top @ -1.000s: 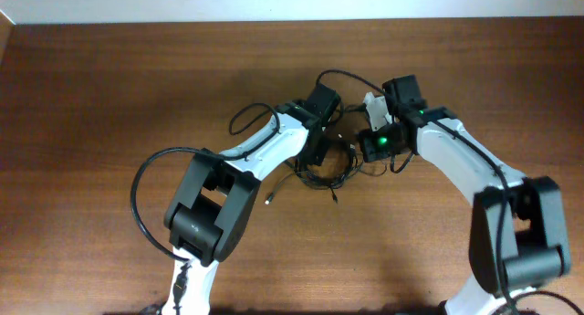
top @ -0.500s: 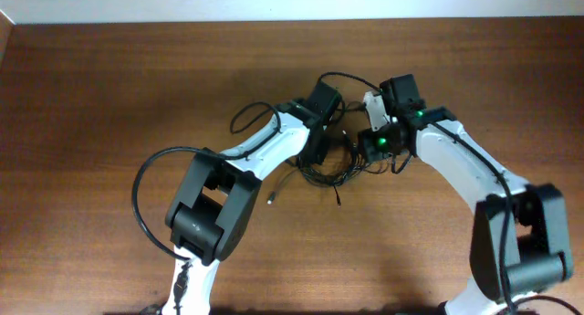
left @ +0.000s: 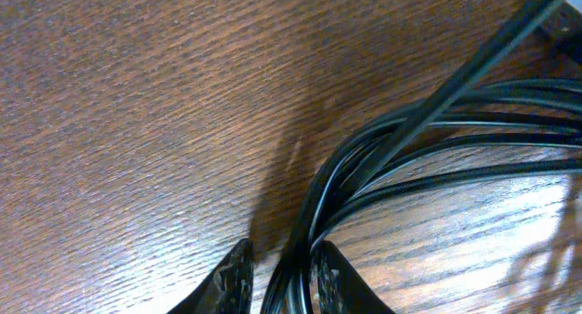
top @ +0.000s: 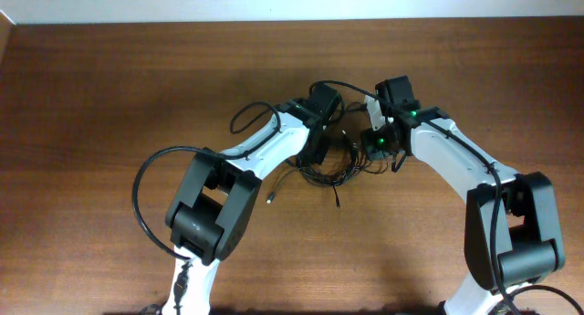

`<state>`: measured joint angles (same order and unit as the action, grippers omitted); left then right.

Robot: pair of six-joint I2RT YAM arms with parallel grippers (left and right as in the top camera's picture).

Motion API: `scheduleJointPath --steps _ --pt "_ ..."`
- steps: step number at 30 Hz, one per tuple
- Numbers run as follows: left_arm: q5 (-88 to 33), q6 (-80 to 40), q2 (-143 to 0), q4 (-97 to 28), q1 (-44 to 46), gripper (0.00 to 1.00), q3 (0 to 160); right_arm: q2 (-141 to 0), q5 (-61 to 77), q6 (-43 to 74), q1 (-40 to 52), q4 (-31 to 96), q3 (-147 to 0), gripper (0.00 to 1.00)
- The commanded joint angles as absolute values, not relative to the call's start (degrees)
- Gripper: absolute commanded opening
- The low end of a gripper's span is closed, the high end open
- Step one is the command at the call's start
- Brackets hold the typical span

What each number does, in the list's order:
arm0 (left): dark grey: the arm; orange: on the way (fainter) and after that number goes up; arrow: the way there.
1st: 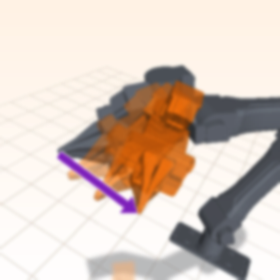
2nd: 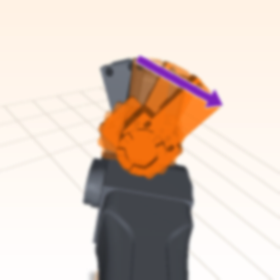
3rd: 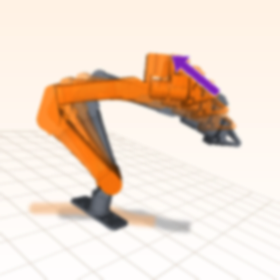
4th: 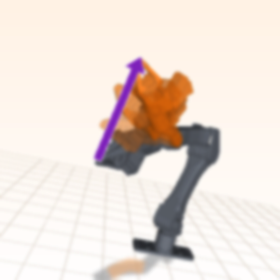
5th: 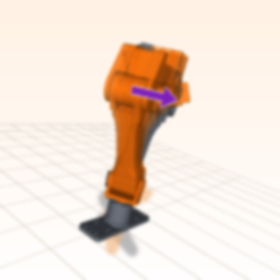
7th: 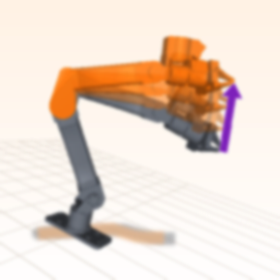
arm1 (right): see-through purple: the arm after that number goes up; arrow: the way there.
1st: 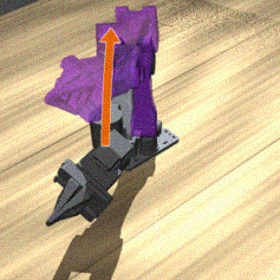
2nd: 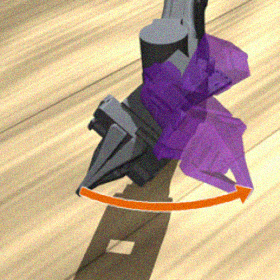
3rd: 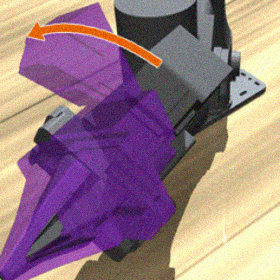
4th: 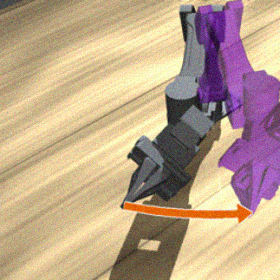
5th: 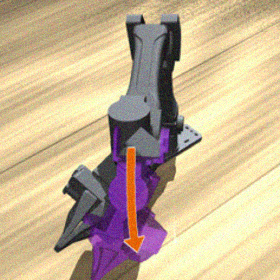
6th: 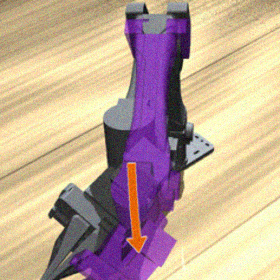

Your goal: Untangle cables

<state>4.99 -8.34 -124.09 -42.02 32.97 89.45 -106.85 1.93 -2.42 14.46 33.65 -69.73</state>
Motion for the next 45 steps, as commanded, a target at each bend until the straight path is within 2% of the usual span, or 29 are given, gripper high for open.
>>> scheduleJointPath --steps 1,5,12,20,45 --pt "5.43 -7.84 -125.25 -42.06 32.51 0.25 89.19 -107.77 -0.43 -2.57 14.61 33.39 -70.28 0.43" --pt "5.45 -7.84 -125.25 -42.04 32.51 0.25 89.19 -110.17 7.01 -2.57 14.61 33.93 -70.06 0.44" --pt "5.43 -7.84 -125.25 -42.0 32.47 0.26 89.19 -110.85 4.84 -2.79 14.61 30.52 -69.54 0.43" --pt "5.43 -7.84 -125.25 -41.67 32.49 0.25 89.19 -111.02 -0.71 -2.33 14.61 26.09 -69.54 0.28" --pt "5.43 -7.84 -125.25 -41.65 32.51 0.25 89.19 -111.85 -0.75 -1.06 14.61 18.13 -66.52 0.27"
